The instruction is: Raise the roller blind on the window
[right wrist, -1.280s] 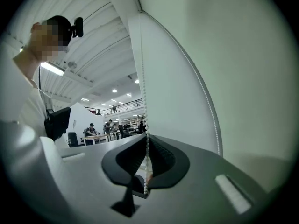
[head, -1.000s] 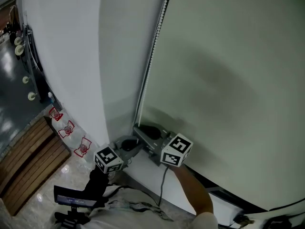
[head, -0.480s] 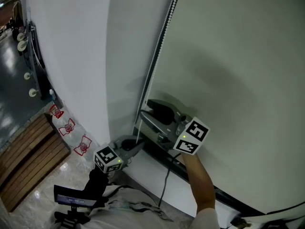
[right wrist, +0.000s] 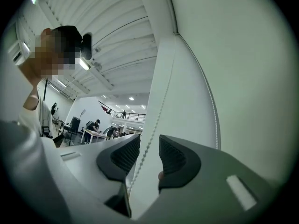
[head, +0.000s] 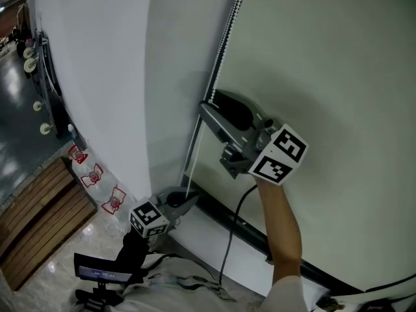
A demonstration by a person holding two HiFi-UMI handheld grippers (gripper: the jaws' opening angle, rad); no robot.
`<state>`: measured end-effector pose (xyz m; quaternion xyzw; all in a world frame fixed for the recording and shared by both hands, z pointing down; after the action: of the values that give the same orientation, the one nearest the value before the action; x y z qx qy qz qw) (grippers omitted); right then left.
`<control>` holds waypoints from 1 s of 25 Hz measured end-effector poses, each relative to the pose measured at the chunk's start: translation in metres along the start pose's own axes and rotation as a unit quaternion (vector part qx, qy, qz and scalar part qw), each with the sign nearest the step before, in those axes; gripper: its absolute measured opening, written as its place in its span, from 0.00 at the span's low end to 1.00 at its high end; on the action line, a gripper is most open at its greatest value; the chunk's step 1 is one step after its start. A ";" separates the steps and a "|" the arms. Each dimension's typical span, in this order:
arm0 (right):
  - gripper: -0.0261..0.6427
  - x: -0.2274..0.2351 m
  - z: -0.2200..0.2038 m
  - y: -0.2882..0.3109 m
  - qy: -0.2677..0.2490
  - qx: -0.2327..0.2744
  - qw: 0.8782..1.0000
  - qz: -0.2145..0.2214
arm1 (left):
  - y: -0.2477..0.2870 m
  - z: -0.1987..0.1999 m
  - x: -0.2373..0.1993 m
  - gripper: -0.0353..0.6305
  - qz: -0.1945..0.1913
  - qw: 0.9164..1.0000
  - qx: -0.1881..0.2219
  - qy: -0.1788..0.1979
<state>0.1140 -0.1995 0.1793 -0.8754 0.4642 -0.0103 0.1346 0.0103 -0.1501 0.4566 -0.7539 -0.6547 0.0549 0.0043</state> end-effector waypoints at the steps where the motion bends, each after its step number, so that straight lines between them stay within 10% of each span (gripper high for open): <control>1: 0.21 0.001 0.005 0.002 -0.003 0.005 1.000 0.000 | 0.000 0.000 0.000 0.05 0.000 1.000 -0.001 0.000; 25: 0.06 0.029 0.083 0.025 0.020 0.072 0.997 -0.022 | 0.002 -0.004 0.001 0.05 -0.008 1.000 -0.009 -0.002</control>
<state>0.1225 -0.2178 0.0899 -0.8729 0.4455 -0.0641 0.1881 0.0126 -0.1487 0.4602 -0.7487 -0.6609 0.0511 -0.0034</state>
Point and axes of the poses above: the fingertips, and each gripper's own axes: y forward along the fingers, x to its right, z out of its top, the point moved 8 cm from there along -y, backward along the fingers, and after that the axes turned 10 degrees about -z, right-handed, at the moved point
